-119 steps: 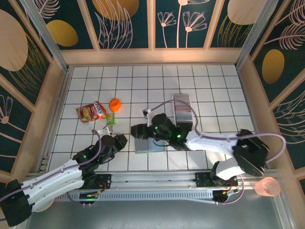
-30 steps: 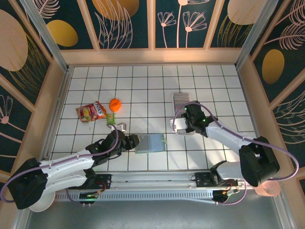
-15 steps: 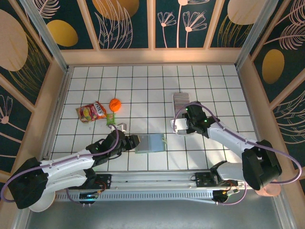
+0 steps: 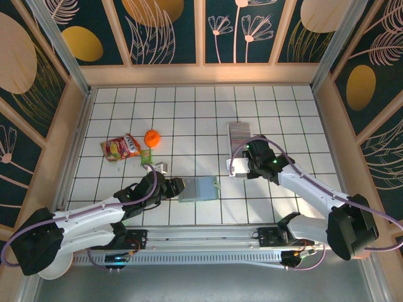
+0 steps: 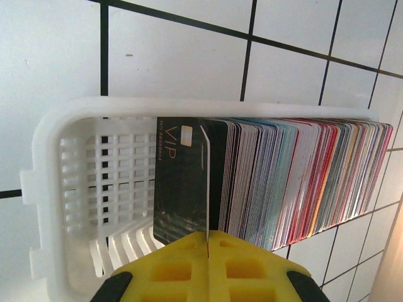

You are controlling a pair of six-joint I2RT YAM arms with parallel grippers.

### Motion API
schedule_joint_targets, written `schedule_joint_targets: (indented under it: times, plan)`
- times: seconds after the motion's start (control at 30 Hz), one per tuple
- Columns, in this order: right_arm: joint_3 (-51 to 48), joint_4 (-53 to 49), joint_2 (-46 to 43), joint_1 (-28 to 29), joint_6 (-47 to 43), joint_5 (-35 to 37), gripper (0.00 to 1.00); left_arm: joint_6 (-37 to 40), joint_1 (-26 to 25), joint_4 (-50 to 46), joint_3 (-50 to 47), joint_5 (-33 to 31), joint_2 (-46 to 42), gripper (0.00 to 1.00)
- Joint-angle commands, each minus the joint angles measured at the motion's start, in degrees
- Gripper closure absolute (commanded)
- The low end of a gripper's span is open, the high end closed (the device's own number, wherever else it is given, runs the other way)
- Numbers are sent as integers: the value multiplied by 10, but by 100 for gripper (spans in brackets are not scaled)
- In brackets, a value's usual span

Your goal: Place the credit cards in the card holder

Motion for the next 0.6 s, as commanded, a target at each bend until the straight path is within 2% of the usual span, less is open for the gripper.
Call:
schedule_joint_targets:
  times: [0.0, 0.1, 0.2, 0.4, 0.5, 0.57]
  plan:
    - [23, -24, -14, 4, 18, -3, 100, -1, -2, 14, -5, 4, 4, 54]
    - [36, -41, -26, 10, 42, -13, 100, -1, -2, 12, -5, 4, 3, 54]
    - [62, -54, -40, 29, 109, -25, 100, -1, -2, 11, -4, 3, 0, 55]
    - [154, -63, -45, 99, 460, -31, 100, -13, -2, 16, -14, -4, -11, 63]
    - [180, -57, -41, 126, 717, -31, 100, -21, -2, 29, -19, 1, -7, 71]
    - [169, -50, -36, 124, 849, -94, 100, -30, -1, 45, -25, 2, -2, 78]
